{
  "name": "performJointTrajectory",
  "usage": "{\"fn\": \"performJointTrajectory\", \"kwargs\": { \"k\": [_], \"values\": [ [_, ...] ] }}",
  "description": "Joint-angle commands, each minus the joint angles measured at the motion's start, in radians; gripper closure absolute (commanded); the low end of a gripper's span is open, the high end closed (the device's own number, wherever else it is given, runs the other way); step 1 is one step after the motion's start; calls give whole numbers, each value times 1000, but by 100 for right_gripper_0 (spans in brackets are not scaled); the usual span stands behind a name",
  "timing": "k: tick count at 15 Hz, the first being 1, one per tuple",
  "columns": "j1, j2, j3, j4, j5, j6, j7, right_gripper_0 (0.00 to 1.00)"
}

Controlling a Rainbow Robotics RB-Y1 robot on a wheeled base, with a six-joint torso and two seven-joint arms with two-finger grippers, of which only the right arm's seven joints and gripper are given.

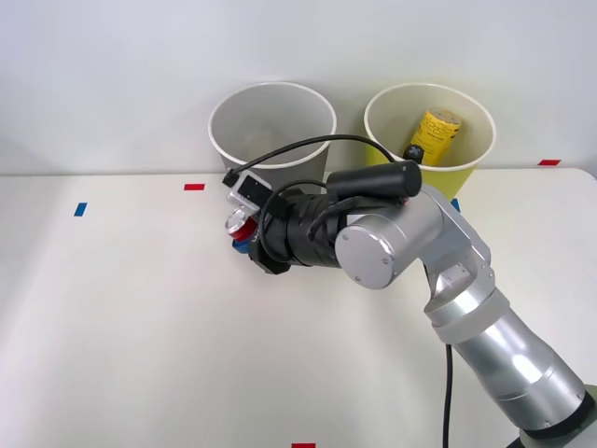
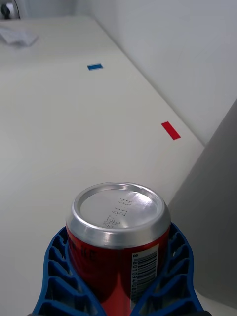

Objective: Put cans in the gray bin, plastic bottles in the light green bin

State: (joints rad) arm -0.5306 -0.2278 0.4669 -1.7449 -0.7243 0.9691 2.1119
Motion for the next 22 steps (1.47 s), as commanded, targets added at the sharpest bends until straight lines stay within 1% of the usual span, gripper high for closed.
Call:
{"fn": "performJointTrajectory", "kwargs": {
  "k": [1, 4, 5, 7, 9, 13, 14, 15, 16, 18, 20, 22],
  "values": [
    [60, -41, -62, -116, -121, -33, 26, 100],
    [77, -51, -102, -171, -251, -72, 43, 100],
    [78, -48, -131, -186, -291, -72, 48, 100],
    [84, -33, -175, -194, -363, -83, 56, 100],
    [84, -12, -200, -193, -420, -156, 62, 100],
    [77, 1, -206, -193, -412, -300, 46, 100],
    [67, 4, -206, -191, -388, -311, 31, 100],
    [52, 4, -206, -185, -354, -316, -12, 100],
    [24, 7, -208, -162, -328, -329, -50, 100],
    [-12, 25, -206, -91, -328, -391, -47, 100],
    [-57, 59, -208, -1, -326, -455, -39, 100],
    [-106, 71, -209, 76, -294, -494, -30, 100]
  ]
}}
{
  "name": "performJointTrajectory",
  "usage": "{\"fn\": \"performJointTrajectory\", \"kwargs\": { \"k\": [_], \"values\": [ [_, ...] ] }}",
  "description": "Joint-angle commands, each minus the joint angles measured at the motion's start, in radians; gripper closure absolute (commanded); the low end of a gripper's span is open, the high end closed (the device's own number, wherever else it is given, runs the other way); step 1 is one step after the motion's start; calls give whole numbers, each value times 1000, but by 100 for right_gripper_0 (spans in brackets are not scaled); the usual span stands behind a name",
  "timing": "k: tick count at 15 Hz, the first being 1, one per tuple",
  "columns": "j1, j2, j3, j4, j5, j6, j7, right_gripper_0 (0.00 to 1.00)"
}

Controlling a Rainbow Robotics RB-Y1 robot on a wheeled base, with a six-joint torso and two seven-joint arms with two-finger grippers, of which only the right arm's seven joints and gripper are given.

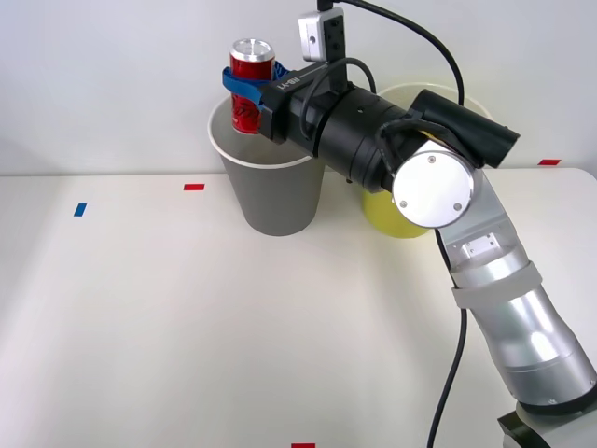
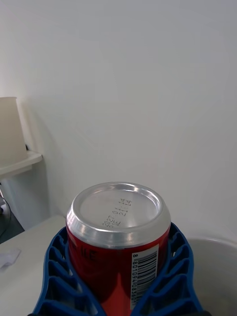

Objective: Put cans in the gray bin, plastic bottles in the light green bin

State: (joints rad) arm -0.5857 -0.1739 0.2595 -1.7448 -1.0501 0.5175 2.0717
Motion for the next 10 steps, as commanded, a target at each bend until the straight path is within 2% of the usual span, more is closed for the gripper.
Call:
{"fn": "performJointTrajectory", "kwargs": {
  "k": [1, 5, 6, 7, 10],
  "values": [
    [-72, 25, -6, 105, 67, -47, 10, 100],
    [-160, 62, -20, 265, 113, -86, 22, 100],
    [-177, 66, -20, 291, 153, -91, 27, 100],
    [-178, 71, -23, 297, 190, -91, 27, 100],
    [-178, 79, -26, 298, 205, -99, 27, 100]
  ]
}}
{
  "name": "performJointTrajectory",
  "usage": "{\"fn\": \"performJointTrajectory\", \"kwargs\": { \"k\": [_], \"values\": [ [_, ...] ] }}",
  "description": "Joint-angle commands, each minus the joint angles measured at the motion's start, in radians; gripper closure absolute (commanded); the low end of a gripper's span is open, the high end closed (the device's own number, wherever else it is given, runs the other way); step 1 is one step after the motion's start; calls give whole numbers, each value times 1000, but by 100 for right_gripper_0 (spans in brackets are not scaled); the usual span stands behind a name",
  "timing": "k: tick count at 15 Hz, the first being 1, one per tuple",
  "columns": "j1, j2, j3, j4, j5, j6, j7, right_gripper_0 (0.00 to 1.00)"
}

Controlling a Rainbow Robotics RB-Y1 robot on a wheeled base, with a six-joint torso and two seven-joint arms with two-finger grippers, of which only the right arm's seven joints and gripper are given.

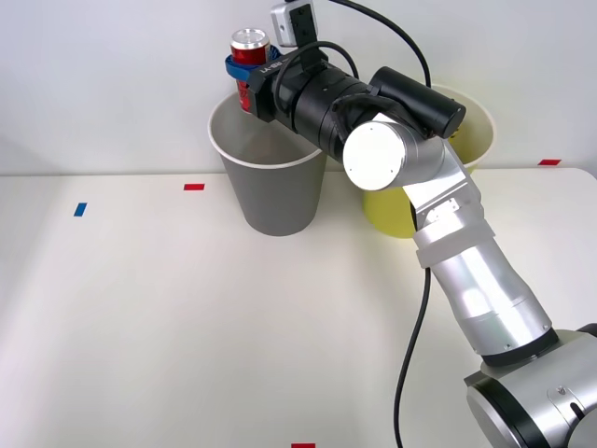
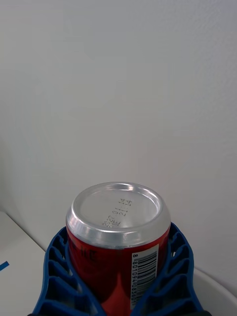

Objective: Put cans in the gray bin, plastic bottles in the light green bin

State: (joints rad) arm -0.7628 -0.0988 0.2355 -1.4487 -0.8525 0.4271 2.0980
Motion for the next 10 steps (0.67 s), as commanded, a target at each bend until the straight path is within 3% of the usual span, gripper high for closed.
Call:
{"fn": "performJointTrajectory", "kwargs": {
  "k": [1, 3, 5, 10],
  "values": [
    [-1, 2, -2, 2, 7, -19, -1, 100],
    [-1, -1, -2, 2, 7, -22, -1, 36],
    [2, 10, -12, 2, 7, -25, 0, 0],
    [5, -7, -12, 1, 6, -79, 17, 0]
  ]
}}
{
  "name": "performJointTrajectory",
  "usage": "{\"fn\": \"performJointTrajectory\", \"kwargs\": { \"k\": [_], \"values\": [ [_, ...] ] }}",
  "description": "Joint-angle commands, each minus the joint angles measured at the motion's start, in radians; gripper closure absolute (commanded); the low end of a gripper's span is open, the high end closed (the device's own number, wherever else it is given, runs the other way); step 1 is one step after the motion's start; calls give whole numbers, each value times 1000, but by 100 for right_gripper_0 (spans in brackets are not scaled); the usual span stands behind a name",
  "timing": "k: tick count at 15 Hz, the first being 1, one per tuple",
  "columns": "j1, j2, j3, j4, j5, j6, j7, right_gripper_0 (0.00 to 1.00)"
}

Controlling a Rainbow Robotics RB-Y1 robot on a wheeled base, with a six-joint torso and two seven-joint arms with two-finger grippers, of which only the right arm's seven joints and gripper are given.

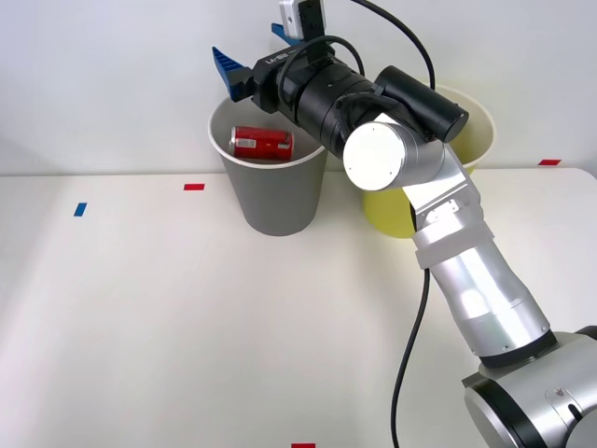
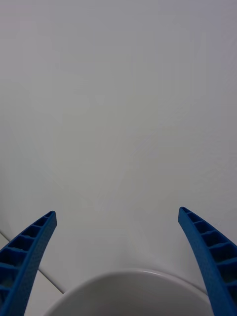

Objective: Put cans in the gray bin, plastic bottles in the light green bin

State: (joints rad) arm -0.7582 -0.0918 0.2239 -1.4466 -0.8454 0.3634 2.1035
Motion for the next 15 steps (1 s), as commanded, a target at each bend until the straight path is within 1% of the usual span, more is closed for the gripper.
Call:
{"fn": "performJointTrajectory", "kwargs": {
  "k": [1, 2, 4, 6, 8, 10, 12, 15],
  "values": [
    [0, -22, 0, -2, -8, -18, 15, 0],
    [7, -34, 0, -3, -18, -24, 21, 0],
    [48, -59, 0, -51, -27, -35, 32, 0],
    [114, -98, 0, -138, -44, -35, 35, 0],
    [166, -137, 6, -202, -106, -35, 36, 0],
    [232, -180, 12, -290, -136, -35, 36, 0],
    [318, -220, 14, -376, -192, -38, 38, 0],
    [473, -306, 54, -503, -258, -147, 38, 0]
  ]
}}
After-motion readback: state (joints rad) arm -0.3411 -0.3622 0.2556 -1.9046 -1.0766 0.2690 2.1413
